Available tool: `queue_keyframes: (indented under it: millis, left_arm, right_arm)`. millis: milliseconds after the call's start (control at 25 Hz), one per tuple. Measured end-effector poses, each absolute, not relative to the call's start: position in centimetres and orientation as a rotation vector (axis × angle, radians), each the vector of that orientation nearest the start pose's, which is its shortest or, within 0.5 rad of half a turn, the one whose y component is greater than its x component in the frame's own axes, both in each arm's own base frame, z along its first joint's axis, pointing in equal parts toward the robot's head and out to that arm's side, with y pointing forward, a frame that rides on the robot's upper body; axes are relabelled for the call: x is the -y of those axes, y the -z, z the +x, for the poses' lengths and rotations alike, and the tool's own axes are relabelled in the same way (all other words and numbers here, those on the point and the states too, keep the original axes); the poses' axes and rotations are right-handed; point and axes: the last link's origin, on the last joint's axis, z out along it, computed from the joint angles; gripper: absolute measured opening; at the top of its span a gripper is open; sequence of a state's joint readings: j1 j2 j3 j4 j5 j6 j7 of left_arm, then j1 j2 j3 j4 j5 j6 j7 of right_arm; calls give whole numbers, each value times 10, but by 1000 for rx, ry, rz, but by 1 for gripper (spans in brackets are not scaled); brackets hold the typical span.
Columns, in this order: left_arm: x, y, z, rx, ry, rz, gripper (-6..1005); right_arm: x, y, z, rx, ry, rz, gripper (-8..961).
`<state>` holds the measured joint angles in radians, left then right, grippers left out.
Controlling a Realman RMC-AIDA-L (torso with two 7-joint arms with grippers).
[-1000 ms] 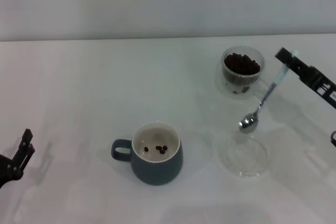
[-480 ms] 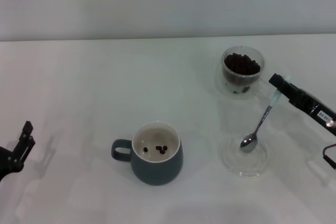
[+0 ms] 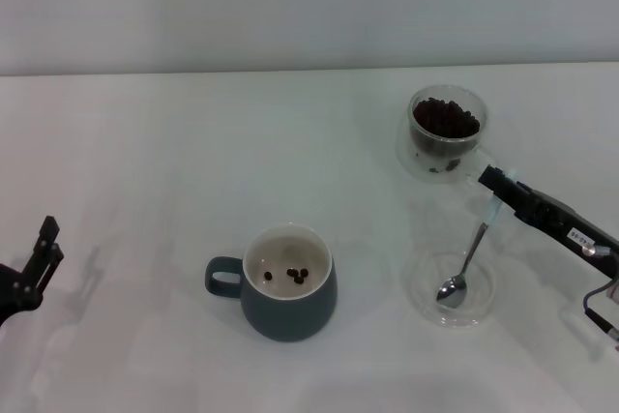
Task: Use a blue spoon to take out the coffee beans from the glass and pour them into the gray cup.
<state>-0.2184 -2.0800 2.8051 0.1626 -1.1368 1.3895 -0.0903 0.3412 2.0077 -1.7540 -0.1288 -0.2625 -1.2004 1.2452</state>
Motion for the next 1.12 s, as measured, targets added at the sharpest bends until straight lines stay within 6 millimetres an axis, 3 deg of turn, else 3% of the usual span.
queue_keyframes:
  millis: [320, 760, 1000, 1080, 1120]
  left_arm:
    - [-237, 37, -351, 488, 675, -1710, 764]
    - [-240, 38, -347, 483, 688, -1712, 765]
    - [-240, 39, -346, 486, 693, -1711, 765]
    - [-238, 39, -347, 491, 690, -1709, 765]
    - [-237, 39, -348, 493, 689, -1709, 766]
  right_arm:
    - [-285, 37, 355, -1428, -1023, -1818, 151]
    - [-287, 39, 352, -1438, -1032, -1825, 278]
    - [-286, 32, 346, -1392, -1106, -1822, 519]
    - [-286, 23, 345, -1334, -1152, -1803, 743]
    - [-284, 17, 345, -1282, -1173, -1792, 744]
